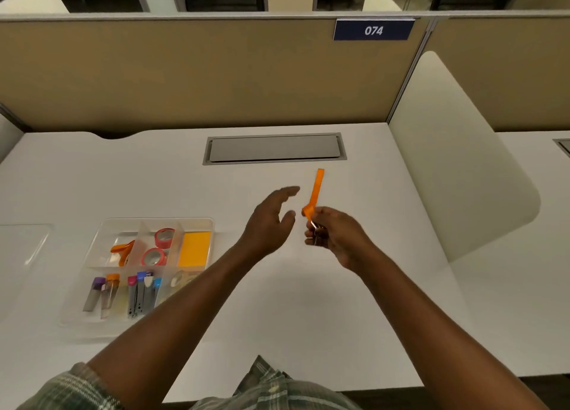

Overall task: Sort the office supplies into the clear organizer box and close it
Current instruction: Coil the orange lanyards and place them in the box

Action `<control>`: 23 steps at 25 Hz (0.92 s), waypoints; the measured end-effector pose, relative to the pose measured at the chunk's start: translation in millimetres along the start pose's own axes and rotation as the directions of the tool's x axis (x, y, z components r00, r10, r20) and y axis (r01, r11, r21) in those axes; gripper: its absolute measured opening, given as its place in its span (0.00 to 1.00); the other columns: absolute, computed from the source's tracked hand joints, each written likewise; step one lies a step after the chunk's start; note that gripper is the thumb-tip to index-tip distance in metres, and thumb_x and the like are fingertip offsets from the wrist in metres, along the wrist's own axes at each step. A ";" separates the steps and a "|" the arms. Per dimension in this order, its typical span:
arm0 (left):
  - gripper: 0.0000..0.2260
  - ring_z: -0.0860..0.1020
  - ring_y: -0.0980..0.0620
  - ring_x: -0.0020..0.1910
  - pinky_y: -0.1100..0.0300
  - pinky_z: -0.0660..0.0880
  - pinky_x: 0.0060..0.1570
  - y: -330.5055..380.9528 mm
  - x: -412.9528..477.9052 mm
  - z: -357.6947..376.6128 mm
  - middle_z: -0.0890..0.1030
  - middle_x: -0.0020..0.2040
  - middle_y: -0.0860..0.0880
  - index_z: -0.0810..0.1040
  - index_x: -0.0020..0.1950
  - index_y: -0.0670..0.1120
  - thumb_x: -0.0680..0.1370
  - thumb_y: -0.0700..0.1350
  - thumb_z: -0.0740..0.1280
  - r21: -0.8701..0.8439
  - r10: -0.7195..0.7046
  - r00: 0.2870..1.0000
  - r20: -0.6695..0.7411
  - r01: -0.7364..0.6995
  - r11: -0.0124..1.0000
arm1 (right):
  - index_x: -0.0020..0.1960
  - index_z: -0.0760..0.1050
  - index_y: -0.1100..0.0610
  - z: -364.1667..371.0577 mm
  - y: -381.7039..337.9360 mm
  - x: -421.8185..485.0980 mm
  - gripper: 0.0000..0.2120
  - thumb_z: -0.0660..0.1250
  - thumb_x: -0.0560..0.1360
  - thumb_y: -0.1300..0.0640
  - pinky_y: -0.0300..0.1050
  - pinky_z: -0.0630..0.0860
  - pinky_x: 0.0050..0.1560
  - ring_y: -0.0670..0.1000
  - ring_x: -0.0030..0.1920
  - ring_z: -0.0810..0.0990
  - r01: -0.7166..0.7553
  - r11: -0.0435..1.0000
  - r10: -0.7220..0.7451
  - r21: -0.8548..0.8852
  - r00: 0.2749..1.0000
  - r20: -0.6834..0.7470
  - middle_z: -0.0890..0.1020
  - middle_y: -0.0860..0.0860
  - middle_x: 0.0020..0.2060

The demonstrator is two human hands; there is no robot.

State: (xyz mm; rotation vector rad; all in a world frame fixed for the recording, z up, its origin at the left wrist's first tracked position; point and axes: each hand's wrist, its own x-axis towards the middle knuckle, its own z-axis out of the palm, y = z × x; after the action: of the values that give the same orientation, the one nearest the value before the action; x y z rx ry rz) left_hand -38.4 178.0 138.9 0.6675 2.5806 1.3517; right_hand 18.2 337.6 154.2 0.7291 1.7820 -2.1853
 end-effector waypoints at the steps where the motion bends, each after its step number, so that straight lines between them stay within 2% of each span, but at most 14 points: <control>1: 0.21 0.71 0.56 0.68 0.61 0.69 0.65 14.2 10.3 -7.0 0.74 0.70 0.53 0.71 0.72 0.50 0.80 0.37 0.62 -0.101 -0.022 0.999 -0.026 0.019 0.995 | 0.56 0.80 0.62 3.0 -19.5 -5.0 0.09 0.63 0.81 0.60 0.51 0.81 0.48 0.52 0.39 0.80 0.022 0.997 -0.024 0.080 0.999 0.026 0.80 0.57 0.41; 4: 0.19 0.75 0.58 0.64 0.63 0.71 0.60 49.0 35.4 -28.4 0.79 0.64 0.55 0.76 0.67 0.51 0.79 0.37 0.58 -0.341 -0.037 0.999 -0.018 0.029 0.940 | 0.59 0.79 0.61 12.3 -69.7 -17.4 0.11 0.61 0.81 0.63 0.49 0.83 0.47 0.53 0.41 0.83 0.076 0.980 -0.096 0.183 0.991 0.098 0.83 0.59 0.45; 7: 0.13 0.79 0.53 0.57 0.59 0.75 0.57 70.4 45.9 -42.3 0.83 0.54 0.50 0.80 0.59 0.49 0.82 0.41 0.57 -0.532 -0.080 0.997 -0.017 0.058 0.845 | 0.62 0.76 0.58 20.2 -104.4 -24.8 0.13 0.60 0.81 0.66 0.48 0.83 0.49 0.52 0.41 0.83 0.115 0.960 -0.160 0.255 0.974 0.160 0.84 0.58 0.45; 9: 0.12 0.80 0.48 0.56 0.55 0.76 0.59 76.8 43.8 -43.5 0.84 0.51 0.48 0.81 0.57 0.48 0.84 0.45 0.57 -0.614 -0.124 0.992 0.006 0.102 0.783 | 0.65 0.75 0.56 24.7 -119.1 -25.2 0.14 0.61 0.81 0.66 0.47 0.82 0.51 0.52 0.43 0.84 0.161 0.934 -0.225 0.321 0.958 0.177 0.85 0.58 0.47; 11: 0.12 0.82 0.46 0.51 0.54 0.78 0.56 77.1 38.6 -39.7 0.84 0.47 0.45 0.81 0.56 0.46 0.84 0.47 0.58 -0.628 -0.156 0.987 0.039 0.146 0.764 | 0.67 0.73 0.58 29.1 -127.5 -20.9 0.15 0.60 0.81 0.65 0.48 0.82 0.54 0.53 0.48 0.85 0.254 0.910 -0.318 0.329 0.935 0.158 0.85 0.58 0.50; 13: 0.12 0.83 0.45 0.45 0.53 0.80 0.52 76.2 31.4 -35.6 0.83 0.42 0.43 0.81 0.56 0.44 0.84 0.46 0.58 -0.612 -0.185 0.980 0.079 0.194 0.767 | 0.66 0.74 0.60 34.2 -131.1 -13.1 0.14 0.59 0.82 0.65 0.48 0.81 0.58 0.54 0.54 0.85 0.414 0.883 -0.441 0.222 0.893 0.088 0.85 0.57 0.53; 15: 0.13 0.81 0.46 0.40 0.52 0.80 0.49 75.2 23.2 -35.5 0.82 0.39 0.43 0.81 0.55 0.42 0.84 0.47 0.59 -0.594 -0.201 0.973 0.113 0.229 0.771 | 0.63 0.76 0.59 37.9 -132.7 -2.7 0.13 0.60 0.82 0.65 0.46 0.80 0.59 0.52 0.56 0.84 0.567 0.822 -0.568 0.052 0.823 0.004 0.85 0.55 0.53; 18: 0.17 0.78 0.47 0.36 0.50 0.79 0.47 76.4 10.9 -43.7 0.80 0.36 0.44 0.82 0.50 0.39 0.84 0.48 0.58 -0.602 -0.199 0.964 0.175 0.265 0.753 | 0.63 0.78 0.60 32.9 -131.9 22.0 0.12 0.62 0.81 0.64 0.45 0.80 0.59 0.47 0.56 0.83 0.713 0.654 -0.746 -0.255 0.664 -0.056 0.85 0.52 0.54; 20: 0.18 0.77 0.46 0.35 0.50 0.77 0.44 84.1 4.4 -53.8 0.79 0.35 0.43 0.81 0.48 0.39 0.84 0.48 0.57 -0.661 -0.192 0.961 0.199 0.276 0.698 | 0.63 0.79 0.61 24.5 -125.6 39.7 0.13 0.64 0.80 0.61 0.48 0.79 0.60 0.47 0.57 0.83 0.731 0.496 -0.824 -0.468 0.567 0.013 0.85 0.51 0.55; 21: 0.18 0.77 0.46 0.35 0.49 0.77 0.44 89.1 2.8 -59.9 0.79 0.35 0.43 0.81 0.47 0.39 0.84 0.48 0.56 -0.712 -0.187 0.961 0.203 0.276 0.646 | 0.62 0.80 0.60 20.8 -119.9 46.5 0.12 0.64 0.80 0.61 0.49 0.79 0.60 0.46 0.57 0.83 0.730 0.435 -0.831 -0.528 0.551 0.077 0.85 0.51 0.55; 23: 0.18 0.80 0.43 0.37 0.48 0.79 0.47 101.0 4.1 -74.1 0.81 0.38 0.40 0.80 0.45 0.39 0.83 0.48 0.57 -0.837 -0.154 0.969 0.193 0.245 0.489 | 0.60 0.81 0.58 18.2 -105.0 49.1 0.12 0.62 0.80 0.61 0.49 0.79 0.57 0.45 0.55 0.83 0.731 0.393 -0.780 -0.558 0.586 0.218 0.85 0.48 0.53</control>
State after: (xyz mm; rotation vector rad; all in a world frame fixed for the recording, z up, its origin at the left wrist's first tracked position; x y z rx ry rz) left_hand -34.9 174.7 264.2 0.2037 1.4631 2.1400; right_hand -77.5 351.2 220.9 -0.2672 3.0746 -1.6950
